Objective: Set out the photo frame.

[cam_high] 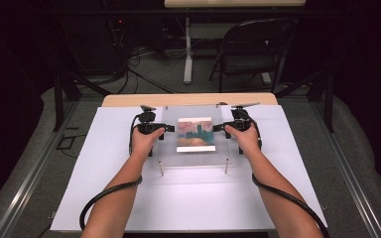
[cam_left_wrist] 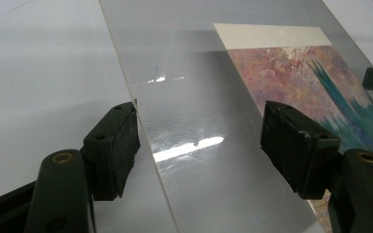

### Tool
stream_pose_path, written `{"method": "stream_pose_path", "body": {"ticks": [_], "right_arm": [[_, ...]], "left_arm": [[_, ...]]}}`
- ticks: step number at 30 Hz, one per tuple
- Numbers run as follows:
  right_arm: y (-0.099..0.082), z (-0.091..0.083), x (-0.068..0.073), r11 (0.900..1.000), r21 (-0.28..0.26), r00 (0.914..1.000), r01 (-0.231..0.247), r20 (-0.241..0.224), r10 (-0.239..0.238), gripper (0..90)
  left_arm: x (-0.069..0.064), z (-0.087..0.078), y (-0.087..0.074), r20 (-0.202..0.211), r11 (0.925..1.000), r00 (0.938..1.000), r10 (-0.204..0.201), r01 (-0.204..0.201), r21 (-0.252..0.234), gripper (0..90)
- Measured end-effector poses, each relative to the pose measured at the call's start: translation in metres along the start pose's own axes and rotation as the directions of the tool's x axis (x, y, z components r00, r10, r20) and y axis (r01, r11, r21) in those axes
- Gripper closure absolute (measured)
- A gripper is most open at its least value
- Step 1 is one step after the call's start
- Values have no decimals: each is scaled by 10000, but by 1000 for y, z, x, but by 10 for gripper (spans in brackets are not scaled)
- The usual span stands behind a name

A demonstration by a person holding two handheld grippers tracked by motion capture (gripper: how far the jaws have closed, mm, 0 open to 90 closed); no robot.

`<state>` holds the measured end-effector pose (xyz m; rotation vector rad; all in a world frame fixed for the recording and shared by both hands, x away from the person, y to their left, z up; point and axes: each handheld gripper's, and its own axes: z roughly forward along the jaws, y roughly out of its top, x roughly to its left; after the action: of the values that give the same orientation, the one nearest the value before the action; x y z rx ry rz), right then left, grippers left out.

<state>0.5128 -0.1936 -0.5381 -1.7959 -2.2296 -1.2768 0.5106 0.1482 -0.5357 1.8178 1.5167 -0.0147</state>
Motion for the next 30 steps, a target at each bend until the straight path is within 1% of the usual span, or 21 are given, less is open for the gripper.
{"method": "stream_pose_path", "body": {"ticks": [5, 8, 10, 12, 16, 18, 21, 23, 25, 27, 30], "right_arm": [[1, 0, 2, 10000, 1, 9998, -94, 170, 94, 372], [0, 0, 2, 9999, -51, 9998, -108, 163, 109, 372], [1, -1, 3, 10000, -56, 9998, -81, 170, 82, 372], [1, -1, 3, 10000, -40, 9998, -48, 187, 49, 372], [1, -2, 3, 10000, -11, 9998, -9, 177, 10, 372], [1, -3, 3, 10000, 59, 9999, -7, 167, 6, 372], [1, -4, 3, 10000, 20, 9999, 35, 145, -36, 380], [2, -6, 2, 9999, 117, 9999, 4, 153, -6, 392], [3, -8, 2, 10000, 91, 10000, 14, 88, -14, 400], [3, -10, 3, 9999, 127, 9999, 52, 129, -54, 401], [4, -12, 5, 9999, 14, 9998, 146, 157, -146, 402]], "left_arm": [[-1, 0, 1, -38, 10000, 10000, -58, 58, 29, 310], [0, -1, 2, -37, 9999, 10000, -67, 67, 84, 315], [1, -2, 2, 20, 9998, 9998, -174, 174, 56, 331], [2, -2, 2, 91, 9999, 9998, -152, 151, 84, 341], [3, -3, 3, 173, 9996, 9995, -275, 274, 82, 362], [3, -4, 3, 152, 9998, 9997, -178, 176, 125, 365], [2, -4, 4, 165, 9997, 9997, -199, 197, 110, 366], [2, -5, 5, 180, 9998, 9997, -157, 154, 138, 374], [0, -7, 6, 180, 9998, 9997, -175, 173, 100, 382], [-1, -8, 7, 138, 9999, 9999, -101, 100, 78, 388], [-2, -10, 7, 183, 9999, 9998, -124, 125, -51, 400]]}}
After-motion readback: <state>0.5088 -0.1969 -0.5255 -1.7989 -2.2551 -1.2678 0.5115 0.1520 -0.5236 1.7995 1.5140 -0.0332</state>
